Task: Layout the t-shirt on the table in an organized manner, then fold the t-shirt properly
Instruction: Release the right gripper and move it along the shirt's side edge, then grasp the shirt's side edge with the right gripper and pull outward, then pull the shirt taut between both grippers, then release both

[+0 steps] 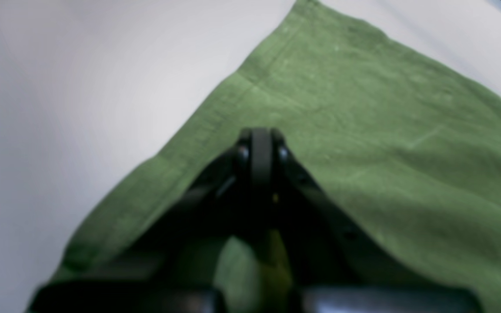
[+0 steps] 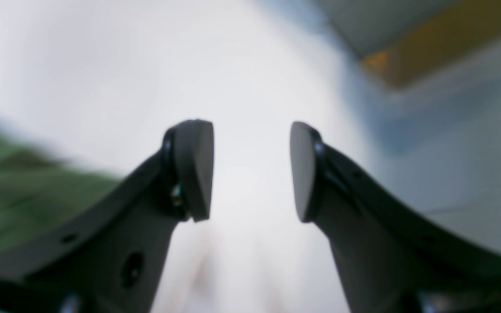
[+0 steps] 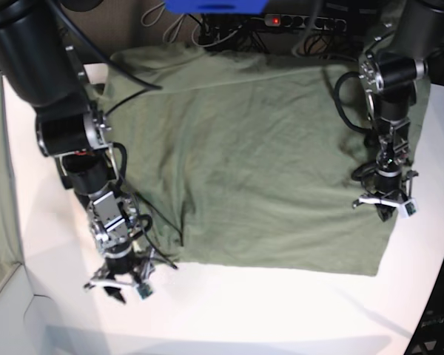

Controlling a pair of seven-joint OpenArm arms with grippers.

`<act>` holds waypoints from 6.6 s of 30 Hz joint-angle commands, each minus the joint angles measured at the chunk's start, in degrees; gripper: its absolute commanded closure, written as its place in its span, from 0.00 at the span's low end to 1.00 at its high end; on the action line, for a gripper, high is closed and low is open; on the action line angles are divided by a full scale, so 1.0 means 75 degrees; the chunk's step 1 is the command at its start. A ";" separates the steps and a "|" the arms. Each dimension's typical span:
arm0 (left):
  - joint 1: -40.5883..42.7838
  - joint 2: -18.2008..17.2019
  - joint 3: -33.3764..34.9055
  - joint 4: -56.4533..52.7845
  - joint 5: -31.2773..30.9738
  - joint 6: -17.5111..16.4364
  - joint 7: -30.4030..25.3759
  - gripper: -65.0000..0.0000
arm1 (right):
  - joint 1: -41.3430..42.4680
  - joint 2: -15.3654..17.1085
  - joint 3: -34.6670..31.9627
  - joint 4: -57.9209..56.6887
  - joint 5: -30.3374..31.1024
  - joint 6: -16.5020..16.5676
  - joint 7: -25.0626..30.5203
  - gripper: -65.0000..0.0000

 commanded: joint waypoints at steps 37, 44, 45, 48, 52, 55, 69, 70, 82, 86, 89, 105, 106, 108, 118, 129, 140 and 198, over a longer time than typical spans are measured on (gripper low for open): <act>0.0241 -0.0009 0.0005 -0.0149 0.0109 0.0307 0.1175 1.00 | -0.4600 0.0260 0.2358 0.7590 0.0005 0.6786 -0.3305 0.61; 0.0241 0.0002 0.0017 -0.0149 0.0109 0.0307 0.1187 1.00 | -0.2994 0.0764 0.2428 0.5293 -0.0006 0.1142 -0.1699 0.60; 0.0241 0.0002 0.0017 -0.0149 0.0109 0.0307 0.1198 1.00 | -0.2923 0.0846 0.2405 0.5164 -0.0006 0.0451 -0.1359 0.60; 0.0241 0.0002 0.0017 -0.0149 0.0109 0.0307 0.1210 1.00 | -0.2712 0.1010 0.2452 0.5047 -0.0006 -0.0206 -0.0538 0.60; 0.0241 -0.0009 0.0028 -0.0149 0.0109 0.0307 0.1210 1.00 | -0.2736 0.1069 0.2452 0.5058 -0.0006 0.0298 -0.0163 0.60; 0.0241 0.0002 0.0040 -0.0149 0.0109 0.0307 0.1210 1.00 | -0.2865 0.1045 0.2463 0.5058 -0.0006 0.0779 -0.0198 0.60; 0.0217 0.0002 0.0017 0.0120 0.0109 0.0307 0.1210 1.00 | -0.4764 0.0295 0.2463 0.6817 0.0005 0.2912 -0.0210 0.61; 0.0229 0.0014 0.0017 0.0273 0.0109 0.0307 0.1222 1.00 | -0.4822 0.0190 0.2463 0.6875 0.0005 0.3006 -0.0210 0.61; 0.0264 0.0014 0.0005 0.0542 0.0109 0.0307 0.1245 1.00 | -0.4893 0.0237 0.2792 0.6442 0.0005 0.3158 -0.2718 0.61; 0.0287 0.0014 -0.0007 0.0542 0.0109 0.0307 0.1374 1.00 | -0.5092 0.0459 0.3413 0.6864 -0.0006 0.3287 -0.4043 0.61; 0.0358 0.0014 -0.0007 0.0636 -0.0137 0.0307 0.1773 1.00 | -0.5338 0.0565 0.3718 0.7496 0.0005 0.4178 -0.4570 0.61; 0.0381 0.0213 0.0415 0.4692 -0.2704 0.0307 0.3226 1.00 | -0.5994 0.0354 0.3917 0.8727 0.0005 0.5104 -0.4582 0.61; 0.0182 0.0202 0.0661 0.4422 -0.2645 0.0307 0.3226 1.00 | -0.6018 0.0354 0.3917 0.8727 0.0005 0.5104 -0.4582 0.61; -0.0217 0.0248 0.1201 0.3695 -0.2446 0.0307 0.3191 1.00 | -0.6030 0.0354 0.3917 0.8739 0.0005 0.5104 -0.4582 0.61; -0.1541 0.0401 0.2291 -0.0536 -0.2047 0.0389 0.1210 1.00 | -0.6311 0.0412 0.3940 0.9067 -0.0006 0.5116 -0.4582 0.61; -0.0767 -0.0654 0.2220 -0.0981 -0.2118 0.0366 0.0811 1.00 | -0.7307 0.0823 0.3917 0.9384 -0.0006 0.5127 -0.4570 0.61; 0.0194 -0.0373 0.2220 0.1023 -0.2118 0.0389 0.1163 1.00 | -0.8315 0.0483 0.3905 1.1318 0.0005 0.6786 -0.4606 0.61; -0.0732 0.0166 0.2209 0.1117 -0.2118 0.0389 0.1550 1.00 | -0.1235 0.0577 0.3905 0.2198 -0.0006 0.6042 -0.3457 0.61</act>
